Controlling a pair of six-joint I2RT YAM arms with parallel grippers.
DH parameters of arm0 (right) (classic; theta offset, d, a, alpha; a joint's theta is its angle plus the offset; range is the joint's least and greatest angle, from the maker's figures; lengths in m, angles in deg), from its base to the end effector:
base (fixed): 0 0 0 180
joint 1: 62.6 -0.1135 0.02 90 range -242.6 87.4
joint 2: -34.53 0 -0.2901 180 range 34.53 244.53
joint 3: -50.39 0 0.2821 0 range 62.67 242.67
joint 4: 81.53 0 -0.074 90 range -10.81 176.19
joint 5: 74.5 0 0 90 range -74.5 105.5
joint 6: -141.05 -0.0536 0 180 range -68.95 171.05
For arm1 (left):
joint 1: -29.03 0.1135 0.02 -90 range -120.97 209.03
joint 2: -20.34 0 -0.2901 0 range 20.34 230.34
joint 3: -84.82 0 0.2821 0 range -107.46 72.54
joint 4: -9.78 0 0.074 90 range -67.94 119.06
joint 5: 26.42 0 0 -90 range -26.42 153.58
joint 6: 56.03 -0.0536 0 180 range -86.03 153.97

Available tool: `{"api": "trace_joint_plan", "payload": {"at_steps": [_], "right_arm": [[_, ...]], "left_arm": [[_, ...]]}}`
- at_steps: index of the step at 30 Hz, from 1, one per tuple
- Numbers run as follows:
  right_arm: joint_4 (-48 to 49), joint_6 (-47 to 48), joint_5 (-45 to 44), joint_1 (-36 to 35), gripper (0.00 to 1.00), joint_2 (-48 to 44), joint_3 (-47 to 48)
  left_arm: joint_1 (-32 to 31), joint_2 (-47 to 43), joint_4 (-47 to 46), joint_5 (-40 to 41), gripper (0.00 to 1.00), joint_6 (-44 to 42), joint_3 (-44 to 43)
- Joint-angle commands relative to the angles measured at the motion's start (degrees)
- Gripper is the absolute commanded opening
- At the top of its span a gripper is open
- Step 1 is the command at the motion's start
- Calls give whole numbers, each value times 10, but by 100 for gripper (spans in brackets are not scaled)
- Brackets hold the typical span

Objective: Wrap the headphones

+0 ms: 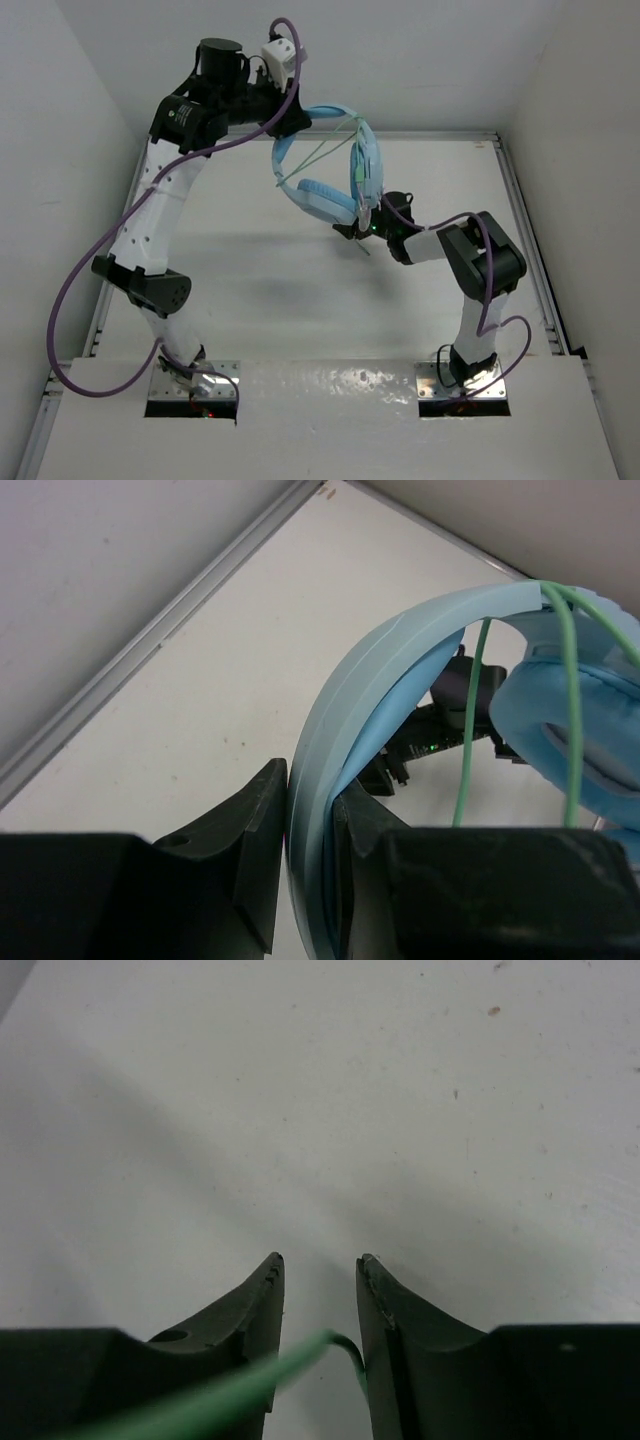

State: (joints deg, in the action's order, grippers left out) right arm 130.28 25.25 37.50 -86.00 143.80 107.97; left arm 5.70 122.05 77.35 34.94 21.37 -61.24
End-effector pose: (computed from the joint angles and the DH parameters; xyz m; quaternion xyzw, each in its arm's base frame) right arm 0.3655 0.1800 0.1239 -0.0928 0.8056 0.3767 0.4477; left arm 0.3496 -0.1788 0.5470 0.3790 0.7276 -0.2555 0.5116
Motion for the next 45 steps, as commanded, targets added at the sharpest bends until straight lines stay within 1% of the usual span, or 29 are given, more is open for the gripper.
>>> {"api": "trace_joint_plan", "payload": {"at_steps": [1,2,3,8,9,12,13,14,16,18,19,20,23,24,26,27,29,30,32,33,34,36,38,42,43,45], "right_arm": [[32,-10,-33,-2,34,-10,-5],[28,-8,-33,-2,33,-11,-5],[22,-8,-33,-2,28,-11,-3],[4,-26,-51,-2,27,-9,-7],[0,-31,-66,-2,26,-11,-15],[-5,-50,-88,-4,12,-16,-37],[-1,-51,-90,-9,7,-18,-43],[6,-53,-90,-13,0,-21,-49],[47,-42,-93,-32,0,-32,-71],[76,-39,-101,-42,0,-38,-81],[78,-45,-100,-44,4,-41,-79],[74,-44,-100,-44,22,-42,-77],[83,-23,-129,-44,46,-56,-83],[97,-16,-139,-44,58,-58,-94],[150,13,-156,-44,67,-64,-103],[165,22,-164,-44,69,-65,-105],[186,54,-187,-45,71,-71,-101],[174,71,-224,-45,72,-75,-94],[142,99,-268,-45,73,-84,-80],[100,113,-290,-45,74,-86,-74],[81,143,-296,-45,75,-89,-70],[48,168,-313,-45,78,-94,-65],[47,199,-318,-45,82,-94,-65],[46,281,-272,-45,83,-75,-42],[41,283,-261,-45,83,-71,-34],[35,291,-267,-44,84,-61,-15]], "left_arm": [[1,-28,-53,-47,0,48,-24],[2,-28,-52,-47,0,47,-24],[3,-28,-55,-44,0,49,-25],[13,-24,-64,-33,0,75,-44],[17,-22,-73,-27,0,85,-46],[43,-16,-95,-20,0,132,-52],[54,-14,-99,-15,0,162,-54],[58,-12,-105,-9,0,172,-56],[66,-4,-120,5,0,199,-63],[67,6,-127,-4,0,204,-69],[67,7,-129,-9,0,201,-75],[67,8,-133,-14,0,201,-76],[67,9,-137,-12,0,189,-86],[66,9,-135,-11,0,185,-89],[67,9,-135,-10,0,178,-92],[66,9,-134,-10,0,178,-92],[66,9,-135,-11,0,177,-90],[65,9,-136,-12,0,178,-90],[65,9,-139,-18,0,180,-90],[65,9,-141,-19,0,181,-90],[65,9,-142,-21,0,183,-91],[65,11,-143,-25,0,184,-94],[66,12,-144,-27,0,184,-95],[65,15,-145,-33,0,186,-96],[65,14,-145,-35,0,186,-96],[65,13,-147,-34,0,187,-95]]}}
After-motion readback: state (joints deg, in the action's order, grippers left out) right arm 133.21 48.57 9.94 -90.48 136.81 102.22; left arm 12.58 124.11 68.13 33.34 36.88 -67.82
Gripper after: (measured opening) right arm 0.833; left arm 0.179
